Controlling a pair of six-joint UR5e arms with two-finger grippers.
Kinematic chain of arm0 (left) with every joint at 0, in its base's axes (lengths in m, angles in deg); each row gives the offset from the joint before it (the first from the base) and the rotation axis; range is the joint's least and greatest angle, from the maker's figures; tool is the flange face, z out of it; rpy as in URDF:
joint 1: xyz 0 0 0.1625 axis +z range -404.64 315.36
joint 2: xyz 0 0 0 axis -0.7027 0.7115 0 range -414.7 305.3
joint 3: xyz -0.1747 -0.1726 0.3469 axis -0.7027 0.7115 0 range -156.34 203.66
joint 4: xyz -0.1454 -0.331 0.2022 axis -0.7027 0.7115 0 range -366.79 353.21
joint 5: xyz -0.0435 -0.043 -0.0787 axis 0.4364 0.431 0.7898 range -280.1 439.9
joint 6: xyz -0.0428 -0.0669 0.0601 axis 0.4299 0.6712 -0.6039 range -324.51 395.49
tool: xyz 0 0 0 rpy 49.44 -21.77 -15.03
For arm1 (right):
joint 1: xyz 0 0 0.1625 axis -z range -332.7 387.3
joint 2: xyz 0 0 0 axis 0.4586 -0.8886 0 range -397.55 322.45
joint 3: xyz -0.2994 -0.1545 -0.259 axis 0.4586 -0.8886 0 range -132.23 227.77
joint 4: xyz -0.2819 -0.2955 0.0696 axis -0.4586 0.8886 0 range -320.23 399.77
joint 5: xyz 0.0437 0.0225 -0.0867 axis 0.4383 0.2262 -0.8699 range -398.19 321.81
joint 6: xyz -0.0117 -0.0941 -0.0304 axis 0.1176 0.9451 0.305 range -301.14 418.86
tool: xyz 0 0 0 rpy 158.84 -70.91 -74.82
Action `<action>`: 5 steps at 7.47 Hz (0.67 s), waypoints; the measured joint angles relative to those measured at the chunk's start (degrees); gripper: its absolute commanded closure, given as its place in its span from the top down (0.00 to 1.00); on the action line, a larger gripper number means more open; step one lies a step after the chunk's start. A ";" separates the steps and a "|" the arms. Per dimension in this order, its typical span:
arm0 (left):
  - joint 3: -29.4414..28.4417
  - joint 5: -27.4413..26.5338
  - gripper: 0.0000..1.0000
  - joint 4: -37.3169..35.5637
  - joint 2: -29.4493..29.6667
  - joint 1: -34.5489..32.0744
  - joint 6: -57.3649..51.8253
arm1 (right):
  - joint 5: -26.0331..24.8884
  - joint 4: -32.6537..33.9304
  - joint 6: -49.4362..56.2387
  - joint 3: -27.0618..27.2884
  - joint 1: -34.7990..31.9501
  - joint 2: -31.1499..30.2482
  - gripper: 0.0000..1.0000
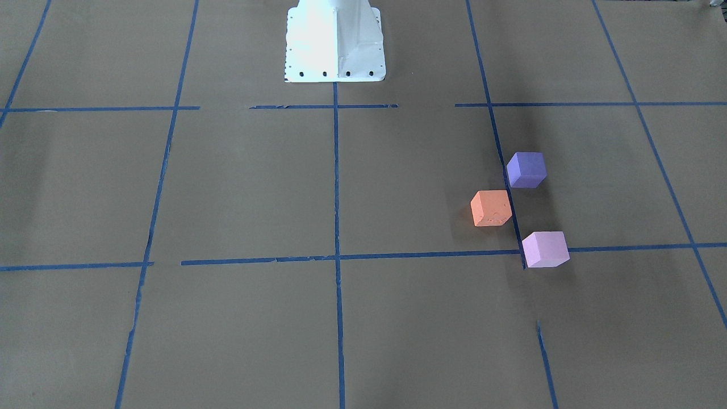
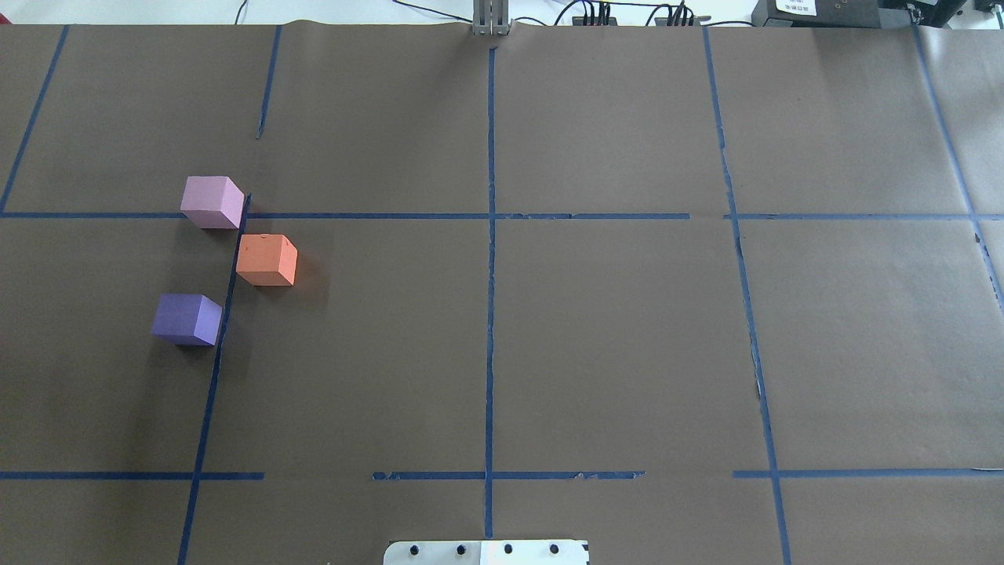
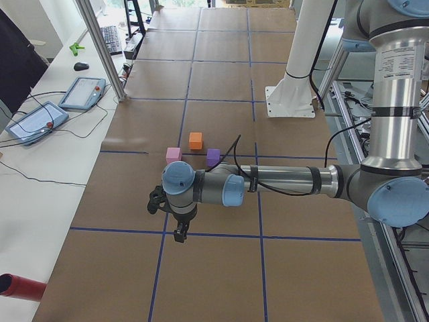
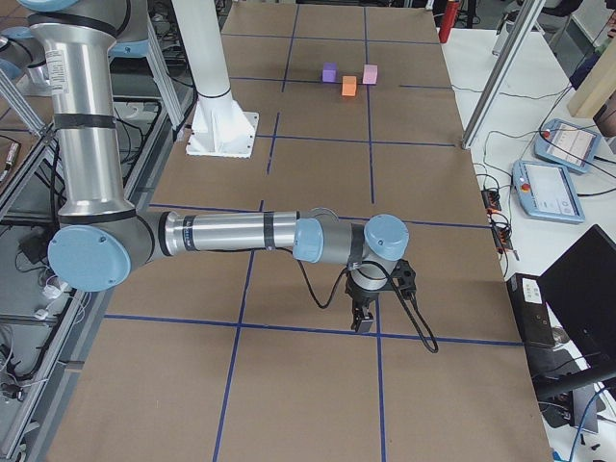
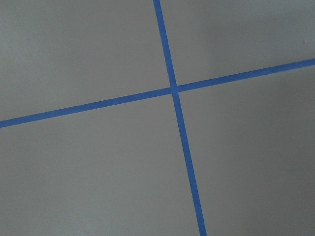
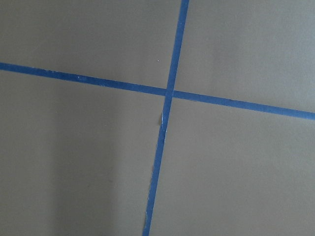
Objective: Arrange blocks in a line
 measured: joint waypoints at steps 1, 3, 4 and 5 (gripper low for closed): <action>0.41 0.00 1.00 -0.04 0.13 0.00 0.08 | 0.00 0.00 0.00 0.00 0.00 -0.01 1.00; 1.67 0.12 1.00 -0.10 0.66 0.06 1.36 | 0.00 0.00 0.00 0.00 0.00 -0.01 1.00; 3.25 0.21 1.00 -0.14 1.15 0.07 4.13 | 0.00 0.00 0.00 0.00 0.00 -0.01 1.00; 4.39 0.34 1.00 -0.13 2.18 0.14 7.63 | 0.00 0.00 0.00 0.00 0.00 -0.02 1.00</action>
